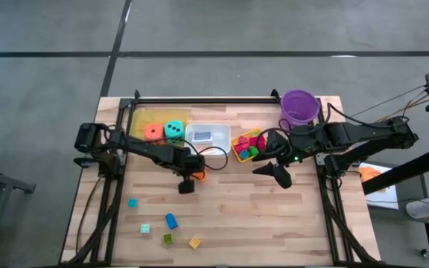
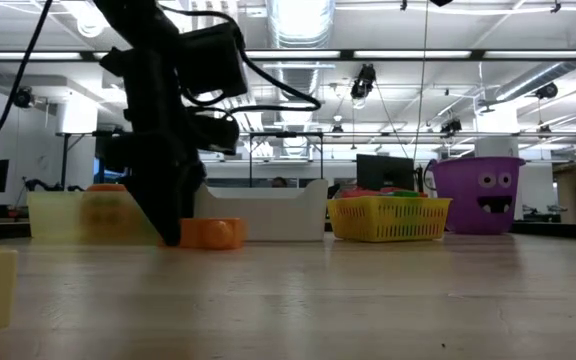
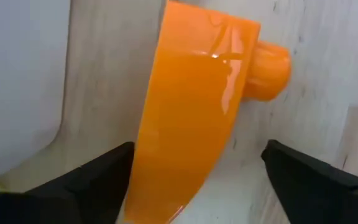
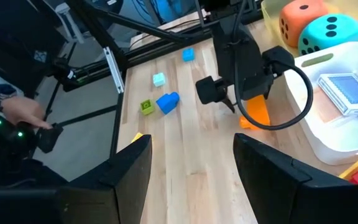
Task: Pick & Place Toys
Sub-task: Put the orange game piece into the yellow bin
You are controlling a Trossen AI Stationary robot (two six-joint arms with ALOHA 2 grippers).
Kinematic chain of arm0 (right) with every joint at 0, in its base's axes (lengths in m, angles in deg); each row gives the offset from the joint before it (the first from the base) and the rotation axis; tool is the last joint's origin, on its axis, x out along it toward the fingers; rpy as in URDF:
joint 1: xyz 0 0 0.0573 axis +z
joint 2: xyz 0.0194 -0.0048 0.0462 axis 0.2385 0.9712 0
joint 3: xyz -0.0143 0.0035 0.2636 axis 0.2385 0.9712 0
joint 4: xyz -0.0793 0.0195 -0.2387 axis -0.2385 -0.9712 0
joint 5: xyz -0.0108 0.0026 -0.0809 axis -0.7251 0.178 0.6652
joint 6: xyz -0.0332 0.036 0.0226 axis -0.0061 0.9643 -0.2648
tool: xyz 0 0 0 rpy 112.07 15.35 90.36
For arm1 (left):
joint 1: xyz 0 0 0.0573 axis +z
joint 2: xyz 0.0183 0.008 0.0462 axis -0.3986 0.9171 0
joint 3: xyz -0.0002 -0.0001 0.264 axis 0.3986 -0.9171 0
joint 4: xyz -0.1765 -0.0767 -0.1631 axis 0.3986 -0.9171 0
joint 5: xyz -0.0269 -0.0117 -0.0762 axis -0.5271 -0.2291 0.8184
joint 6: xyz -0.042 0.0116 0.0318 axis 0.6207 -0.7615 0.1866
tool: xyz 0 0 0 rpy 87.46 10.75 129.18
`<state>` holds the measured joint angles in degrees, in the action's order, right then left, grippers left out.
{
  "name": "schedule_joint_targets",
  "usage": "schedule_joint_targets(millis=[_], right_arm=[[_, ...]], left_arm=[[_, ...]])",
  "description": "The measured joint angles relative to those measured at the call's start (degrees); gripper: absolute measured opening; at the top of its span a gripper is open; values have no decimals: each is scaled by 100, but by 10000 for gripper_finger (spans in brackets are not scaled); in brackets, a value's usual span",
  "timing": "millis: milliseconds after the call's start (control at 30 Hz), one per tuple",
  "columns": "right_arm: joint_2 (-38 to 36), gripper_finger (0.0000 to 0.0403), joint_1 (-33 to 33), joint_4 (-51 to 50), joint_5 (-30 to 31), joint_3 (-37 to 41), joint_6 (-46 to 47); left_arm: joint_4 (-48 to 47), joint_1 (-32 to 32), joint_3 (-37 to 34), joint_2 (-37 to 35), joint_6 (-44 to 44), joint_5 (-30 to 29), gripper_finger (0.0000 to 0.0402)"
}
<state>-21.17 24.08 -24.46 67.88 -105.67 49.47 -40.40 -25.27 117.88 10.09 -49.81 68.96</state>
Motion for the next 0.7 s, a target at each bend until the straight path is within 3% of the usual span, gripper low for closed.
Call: schedule_joint_targets(millis=[400,700], right_arm=[[0,223,0,-3,-1,0,20],[0,223,0,-4,-5,0,20]], left_arm=[[217,-1,9,-105,-145,243,144],[294,2,15,-246,443,866,134]])
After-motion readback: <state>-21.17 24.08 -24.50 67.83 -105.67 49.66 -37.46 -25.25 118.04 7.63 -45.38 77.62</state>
